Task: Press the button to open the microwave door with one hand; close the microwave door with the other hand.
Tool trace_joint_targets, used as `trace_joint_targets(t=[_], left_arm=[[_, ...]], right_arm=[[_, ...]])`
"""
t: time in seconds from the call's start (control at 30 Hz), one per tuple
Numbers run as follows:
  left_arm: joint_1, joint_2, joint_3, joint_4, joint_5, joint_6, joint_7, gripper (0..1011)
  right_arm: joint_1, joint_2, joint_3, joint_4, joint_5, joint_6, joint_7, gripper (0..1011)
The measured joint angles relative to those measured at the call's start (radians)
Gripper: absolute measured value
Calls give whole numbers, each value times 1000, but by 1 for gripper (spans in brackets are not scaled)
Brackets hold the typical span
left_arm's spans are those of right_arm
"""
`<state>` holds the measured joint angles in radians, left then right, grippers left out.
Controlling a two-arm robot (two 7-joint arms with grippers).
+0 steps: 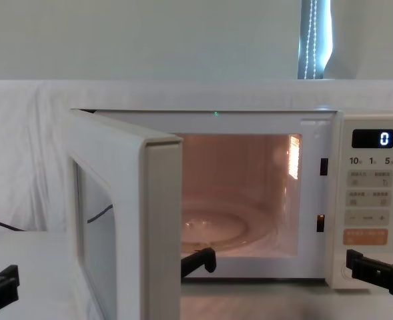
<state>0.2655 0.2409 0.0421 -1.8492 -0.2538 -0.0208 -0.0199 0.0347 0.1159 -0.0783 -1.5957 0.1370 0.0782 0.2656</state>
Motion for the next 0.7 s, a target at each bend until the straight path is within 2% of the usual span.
trace_joint_targets(t=[0.57,0.7], left_arm=[[0,0,0,0,0,0,0,1001],[0,0,0,0,0,0,0,926]], right_arm=[[0,0,0,0,0,0,0,1002],[0,0,0,0,0,0,0,1002]])
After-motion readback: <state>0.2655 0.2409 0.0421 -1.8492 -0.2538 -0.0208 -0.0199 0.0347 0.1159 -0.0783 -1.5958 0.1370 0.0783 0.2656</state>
